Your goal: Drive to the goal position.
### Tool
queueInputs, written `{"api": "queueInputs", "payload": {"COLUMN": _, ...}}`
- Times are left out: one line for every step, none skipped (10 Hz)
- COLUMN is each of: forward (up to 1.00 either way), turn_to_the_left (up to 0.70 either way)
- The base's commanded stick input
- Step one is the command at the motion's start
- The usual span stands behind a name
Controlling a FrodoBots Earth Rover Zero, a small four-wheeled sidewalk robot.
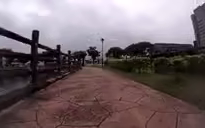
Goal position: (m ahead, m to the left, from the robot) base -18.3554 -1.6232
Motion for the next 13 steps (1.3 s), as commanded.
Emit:
{"api": "queueInputs", "payload": {"forward": 0.00, "turn_to_the_left": -1.00}}
{"api": "queueInputs", "payload": {"forward": 0.00, "turn_to_the_left": -1.00}}
{"api": "queueInputs", "payload": {"forward": 0.00, "turn_to_the_left": -1.00}}
{"api": "queueInputs", "payload": {"forward": 0.00, "turn_to_the_left": -1.00}}
{"api": "queueInputs", "payload": {"forward": 0.00, "turn_to_the_left": -1.00}}
{"api": "queueInputs", "payload": {"forward": 0.00, "turn_to_the_left": -1.00}}
{"api": "queueInputs", "payload": {"forward": 0.00, "turn_to_the_left": -1.00}}
{"api": "queueInputs", "payload": {"forward": 0.00, "turn_to_the_left": -1.00}}
{"api": "queueInputs", "payload": {"forward": 0.00, "turn_to_the_left": -1.00}}
{"api": "queueInputs", "payload": {"forward": 0.00, "turn_to_the_left": -1.00}}
{"api": "queueInputs", "payload": {"forward": 0.00, "turn_to_the_left": -1.00}}
{"api": "queueInputs", "payload": {"forward": 0.00, "turn_to_the_left": -1.00}}
{"api": "queueInputs", "payload": {"forward": 0.00, "turn_to_the_left": -1.00}}
